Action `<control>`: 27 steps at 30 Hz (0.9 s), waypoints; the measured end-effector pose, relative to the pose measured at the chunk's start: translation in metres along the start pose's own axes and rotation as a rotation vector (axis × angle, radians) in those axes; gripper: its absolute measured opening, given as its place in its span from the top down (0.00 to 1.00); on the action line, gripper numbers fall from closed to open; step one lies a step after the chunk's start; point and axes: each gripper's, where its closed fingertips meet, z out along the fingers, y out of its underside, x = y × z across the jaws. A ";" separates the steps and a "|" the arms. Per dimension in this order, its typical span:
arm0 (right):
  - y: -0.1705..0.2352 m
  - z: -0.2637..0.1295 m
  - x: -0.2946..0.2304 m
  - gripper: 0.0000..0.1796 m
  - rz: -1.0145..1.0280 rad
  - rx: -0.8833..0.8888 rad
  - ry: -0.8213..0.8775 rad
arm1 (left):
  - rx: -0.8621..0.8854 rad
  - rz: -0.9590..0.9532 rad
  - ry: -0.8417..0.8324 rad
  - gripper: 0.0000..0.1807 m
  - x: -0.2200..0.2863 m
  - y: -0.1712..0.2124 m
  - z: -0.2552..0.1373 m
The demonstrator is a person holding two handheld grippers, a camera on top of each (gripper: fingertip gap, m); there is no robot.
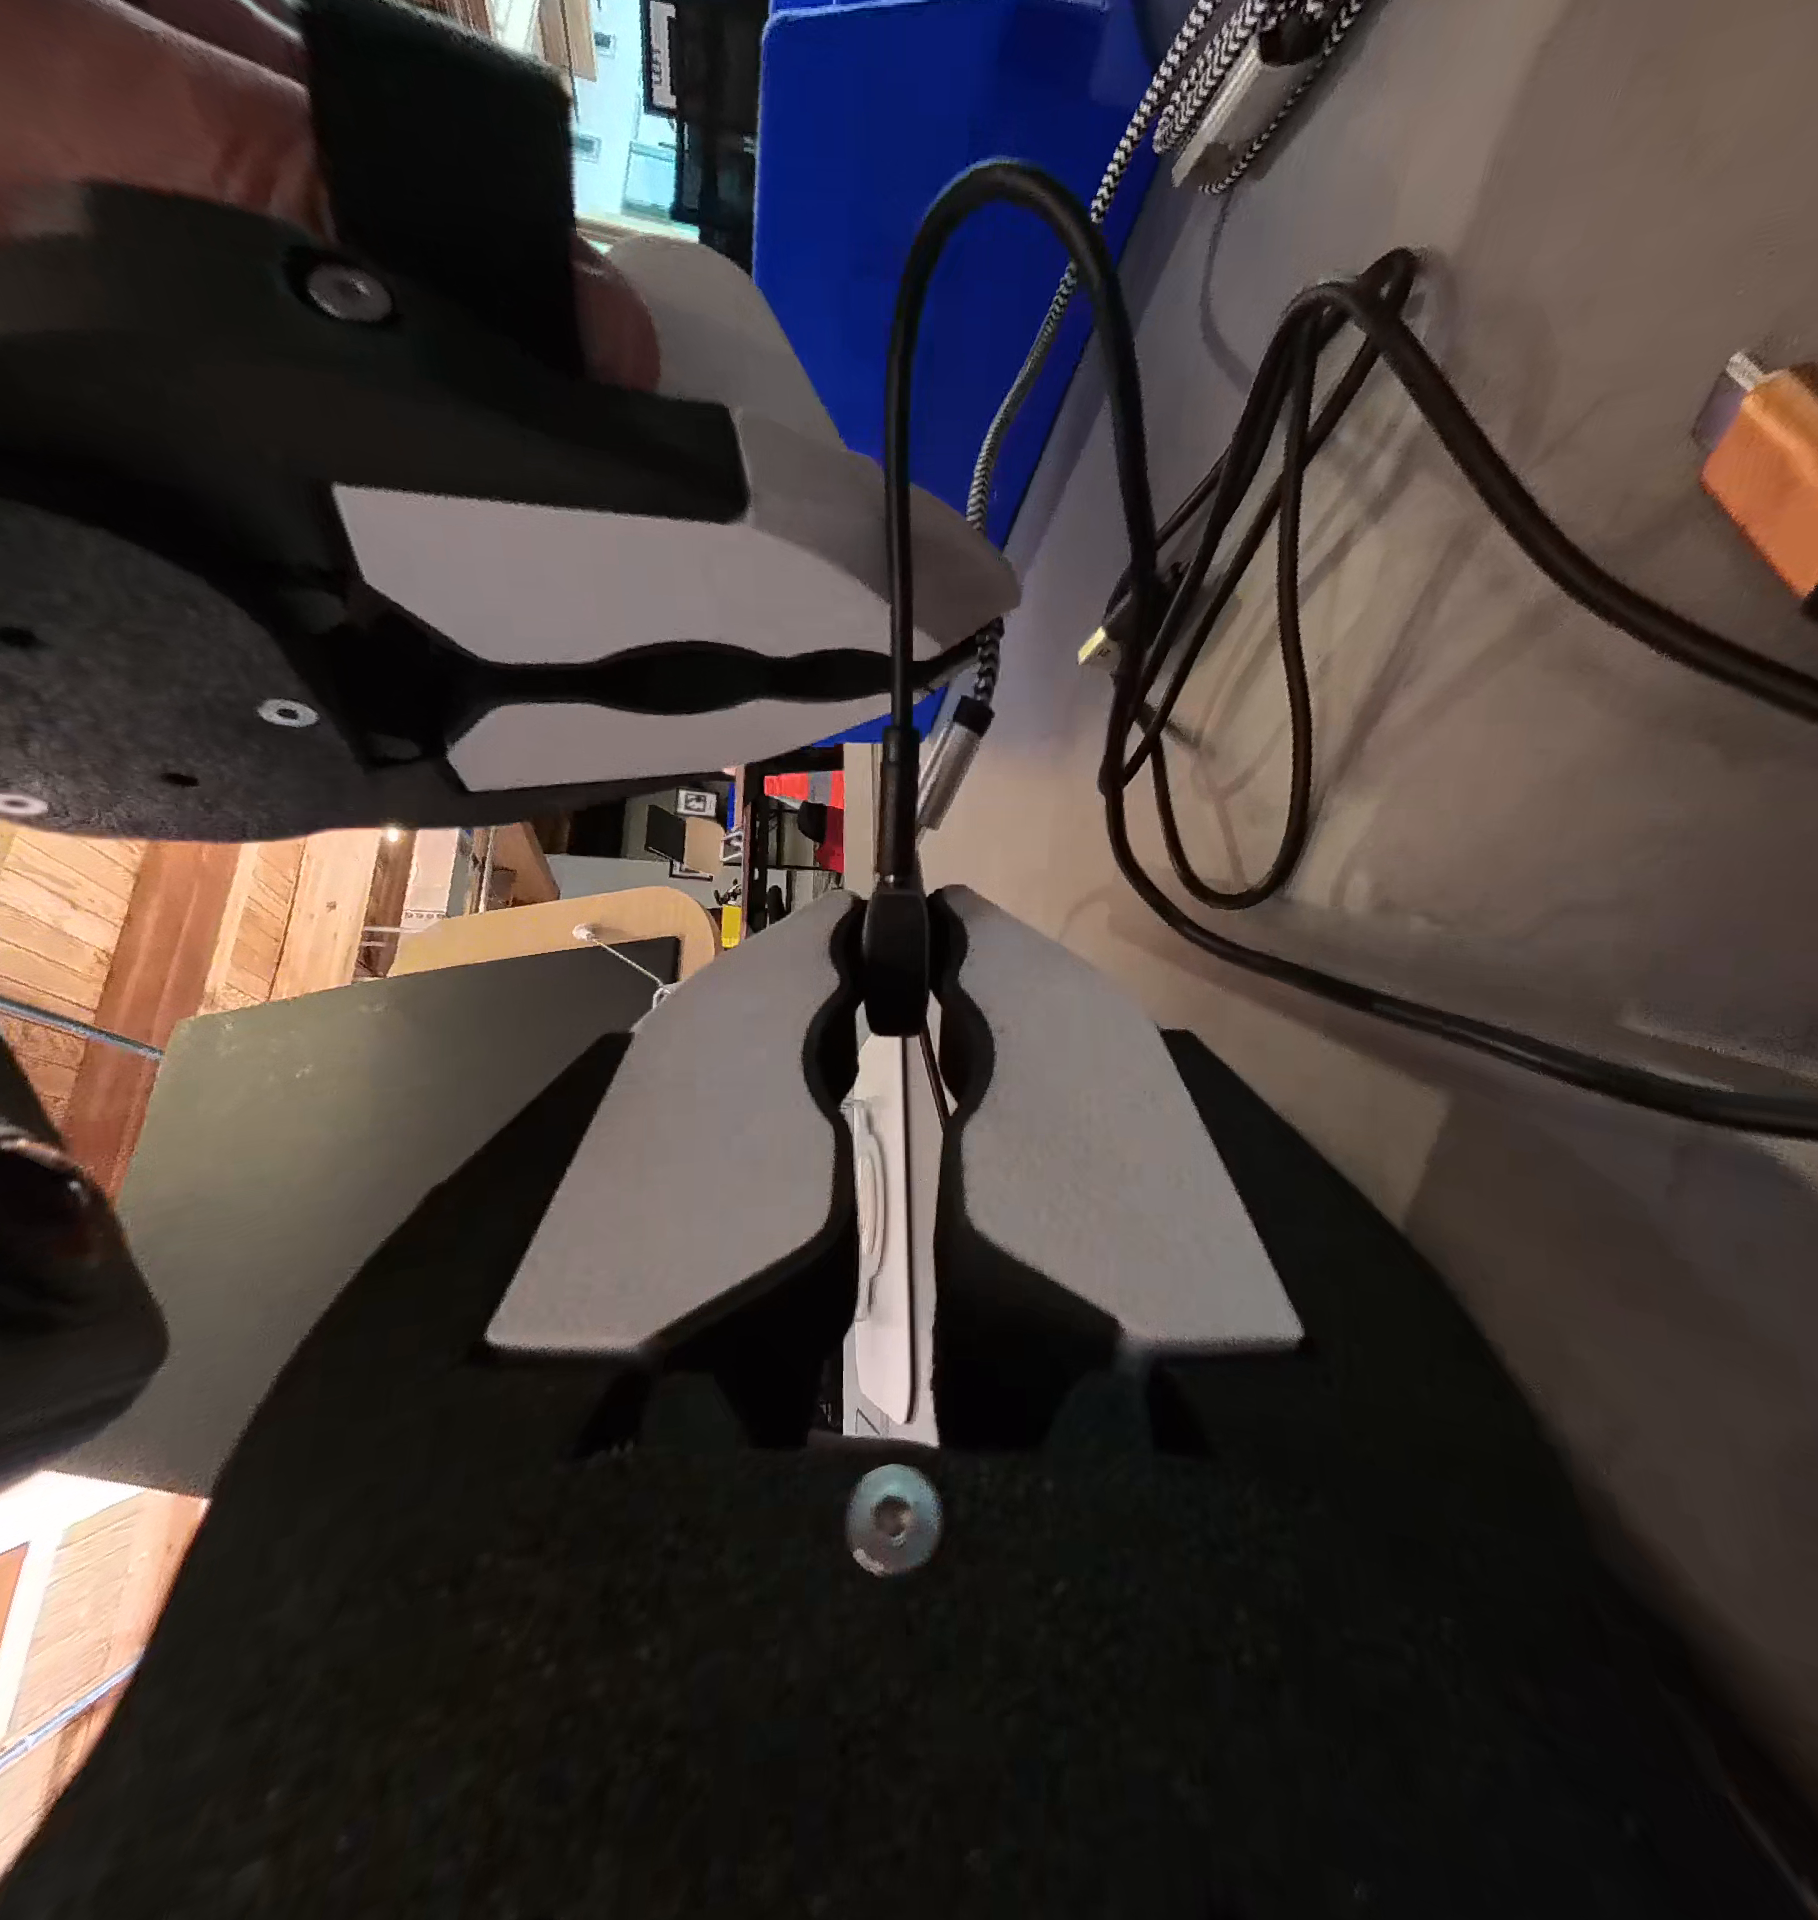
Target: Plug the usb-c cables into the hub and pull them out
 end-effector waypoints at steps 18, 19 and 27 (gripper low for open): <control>0.005 0.000 0.000 0.98 -0.006 -0.090 0.029 | -0.027 0.044 0.013 0.95 0.006 -0.002 0.002; 0.005 0.000 0.000 0.98 -0.009 -0.096 0.028 | -0.026 0.045 0.011 0.95 0.005 -0.003 0.002; 0.006 0.000 0.003 0.98 -0.021 -0.128 0.054 | -0.035 0.042 0.009 0.95 0.004 -0.002 0.001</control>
